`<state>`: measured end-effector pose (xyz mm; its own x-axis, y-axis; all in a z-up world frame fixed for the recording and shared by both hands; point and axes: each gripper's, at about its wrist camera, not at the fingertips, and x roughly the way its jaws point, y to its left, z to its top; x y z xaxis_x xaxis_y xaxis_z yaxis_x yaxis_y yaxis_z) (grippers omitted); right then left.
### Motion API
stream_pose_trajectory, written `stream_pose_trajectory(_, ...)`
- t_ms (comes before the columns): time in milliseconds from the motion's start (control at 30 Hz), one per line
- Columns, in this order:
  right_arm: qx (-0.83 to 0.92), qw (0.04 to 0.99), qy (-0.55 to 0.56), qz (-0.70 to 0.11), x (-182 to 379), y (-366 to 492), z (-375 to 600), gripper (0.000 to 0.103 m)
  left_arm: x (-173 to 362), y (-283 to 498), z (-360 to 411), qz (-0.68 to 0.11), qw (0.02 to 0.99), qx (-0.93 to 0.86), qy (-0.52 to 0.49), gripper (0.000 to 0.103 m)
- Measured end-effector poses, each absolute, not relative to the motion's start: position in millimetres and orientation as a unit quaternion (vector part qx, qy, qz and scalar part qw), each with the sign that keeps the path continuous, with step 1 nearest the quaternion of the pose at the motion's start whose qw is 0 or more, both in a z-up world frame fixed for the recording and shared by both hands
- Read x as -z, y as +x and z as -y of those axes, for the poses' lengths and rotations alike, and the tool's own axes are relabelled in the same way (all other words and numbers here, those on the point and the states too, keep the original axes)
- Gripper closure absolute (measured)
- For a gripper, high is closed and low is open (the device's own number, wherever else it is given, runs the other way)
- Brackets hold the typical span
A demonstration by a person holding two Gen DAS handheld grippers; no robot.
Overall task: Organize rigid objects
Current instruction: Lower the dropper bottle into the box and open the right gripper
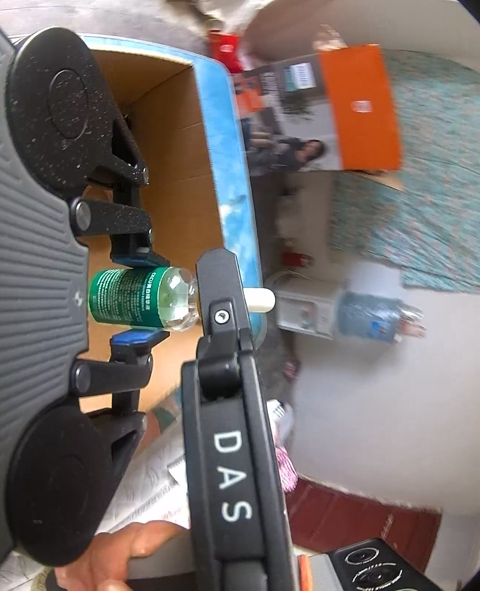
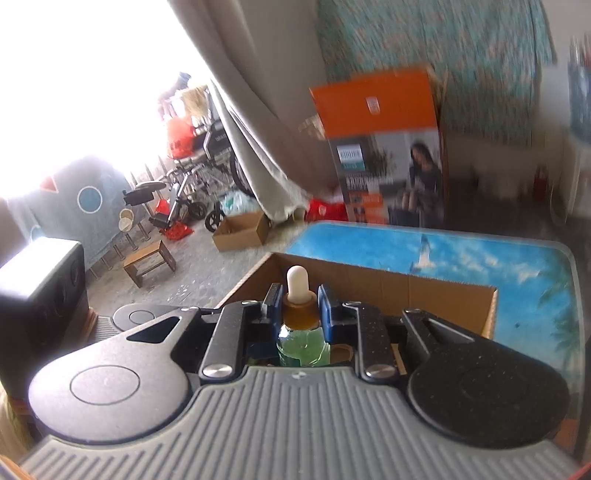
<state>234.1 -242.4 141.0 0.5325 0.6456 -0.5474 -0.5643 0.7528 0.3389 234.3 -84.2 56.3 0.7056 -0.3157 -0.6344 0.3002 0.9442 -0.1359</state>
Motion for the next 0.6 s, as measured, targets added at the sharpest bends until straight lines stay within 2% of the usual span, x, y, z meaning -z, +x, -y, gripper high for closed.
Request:
stream_pose_trajectory(200, -0.329, 0.857, 0.061, -0.392, -93.2, 292.0, 233.0, 0.084, -23.9, 286.9, 78.7, -0.41, 0.899, 0.149, -0.042, 0.07)
stream_pose_trajectory(367, -0.313, 0.853, 0.047, -0.415, -60.8, 321.2, 222.2, 0.084, -13.5, 308.0, 73.3, -0.425, 0.894, 0.133, -0.049, 0.06)
stream_pose_trajectory(600, -0.298, 0.85, 0.016, -0.433, -30.2, 343.7, 203.6, 0.083, -6.8, 313.2, 75.9, -0.439, 0.886, 0.134, -0.057, 0.055)
